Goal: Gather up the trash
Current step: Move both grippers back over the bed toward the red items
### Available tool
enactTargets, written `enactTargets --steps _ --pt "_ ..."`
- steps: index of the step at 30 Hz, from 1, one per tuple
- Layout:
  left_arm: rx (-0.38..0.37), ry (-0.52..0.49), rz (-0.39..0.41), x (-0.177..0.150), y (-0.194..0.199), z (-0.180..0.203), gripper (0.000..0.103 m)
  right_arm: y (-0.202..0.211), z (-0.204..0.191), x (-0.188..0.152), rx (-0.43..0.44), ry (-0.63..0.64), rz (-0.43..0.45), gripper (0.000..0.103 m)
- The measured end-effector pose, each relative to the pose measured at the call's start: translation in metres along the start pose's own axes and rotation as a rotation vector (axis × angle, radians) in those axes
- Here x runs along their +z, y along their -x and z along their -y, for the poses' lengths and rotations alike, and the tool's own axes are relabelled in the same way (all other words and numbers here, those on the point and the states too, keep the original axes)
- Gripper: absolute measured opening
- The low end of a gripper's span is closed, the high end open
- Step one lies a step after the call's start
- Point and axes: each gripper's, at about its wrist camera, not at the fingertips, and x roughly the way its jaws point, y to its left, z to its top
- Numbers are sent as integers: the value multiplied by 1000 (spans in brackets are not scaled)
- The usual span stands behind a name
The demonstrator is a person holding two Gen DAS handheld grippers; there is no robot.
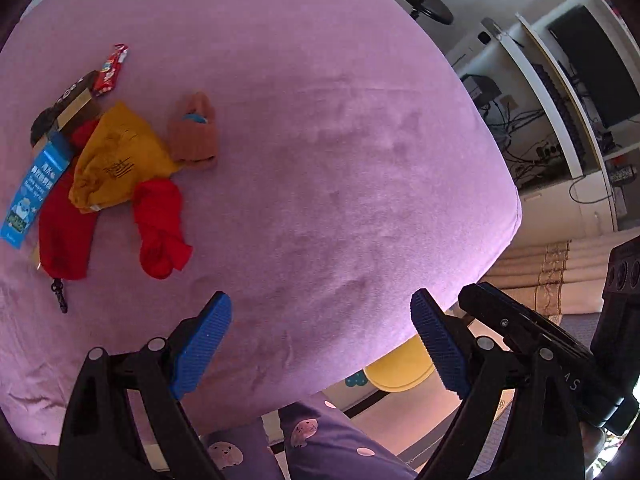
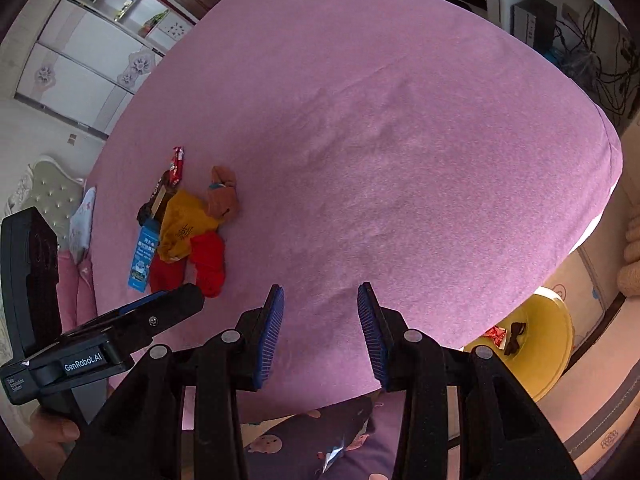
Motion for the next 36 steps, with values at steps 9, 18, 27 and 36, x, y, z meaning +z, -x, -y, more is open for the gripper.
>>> enactTargets --steps 9,18,27,36 --pt "63 203 55 -4 19 -115 91 -58 -100 2 24 217 -95 39" --pt "79 258 16 1 13 -204 91 -124 -149 -6 -7 188 -147 40" --pt "82 337 -15 -1 -1 -275 91 -187 -173 4 -91 181 -167 50" --pt "62 364 -57 4 -18 -304 91 -230 -176 12 -171 170 -232 41"
